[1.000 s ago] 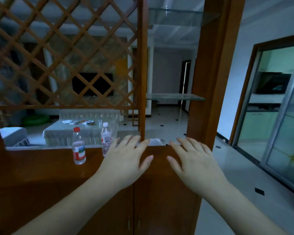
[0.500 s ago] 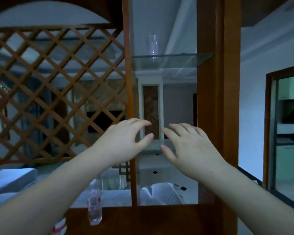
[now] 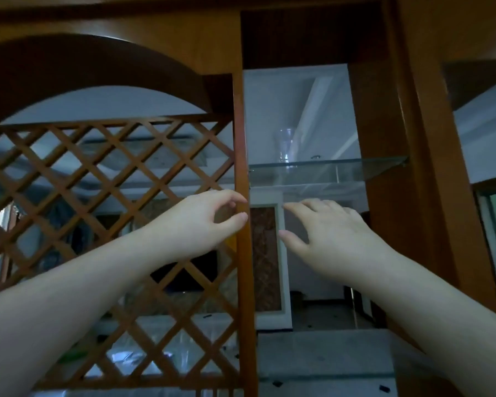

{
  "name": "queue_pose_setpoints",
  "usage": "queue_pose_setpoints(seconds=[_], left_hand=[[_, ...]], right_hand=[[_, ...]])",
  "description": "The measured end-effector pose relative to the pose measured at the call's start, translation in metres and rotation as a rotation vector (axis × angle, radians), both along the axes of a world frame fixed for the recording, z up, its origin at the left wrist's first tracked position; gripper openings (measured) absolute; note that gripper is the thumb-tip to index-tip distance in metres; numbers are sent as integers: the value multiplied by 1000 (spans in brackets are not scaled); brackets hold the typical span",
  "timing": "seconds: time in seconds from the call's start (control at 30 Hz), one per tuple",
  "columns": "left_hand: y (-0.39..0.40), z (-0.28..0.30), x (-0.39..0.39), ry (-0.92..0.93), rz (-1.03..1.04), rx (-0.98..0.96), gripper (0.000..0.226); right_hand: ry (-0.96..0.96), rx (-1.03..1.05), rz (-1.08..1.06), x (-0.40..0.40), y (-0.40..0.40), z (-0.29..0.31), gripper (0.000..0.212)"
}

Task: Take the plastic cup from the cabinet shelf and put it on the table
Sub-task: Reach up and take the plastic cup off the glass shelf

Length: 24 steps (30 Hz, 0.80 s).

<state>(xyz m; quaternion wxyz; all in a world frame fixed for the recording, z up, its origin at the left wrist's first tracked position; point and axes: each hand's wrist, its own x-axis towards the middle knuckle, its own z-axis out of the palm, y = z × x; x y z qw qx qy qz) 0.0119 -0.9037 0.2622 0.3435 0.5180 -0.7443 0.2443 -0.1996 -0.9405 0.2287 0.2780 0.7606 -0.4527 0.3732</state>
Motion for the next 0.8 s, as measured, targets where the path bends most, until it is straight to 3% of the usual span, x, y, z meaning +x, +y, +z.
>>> queue_pose_setpoints(seconds=[0.47,0.8], left_hand=[[-54,84,-16,110,-228,-283,42],[-113,135,-87,348,-248,-156,67]], right_hand=[[-170,-236,69,-5,-46,91,50],[-272,-120,144,-56,-111,126,58]])
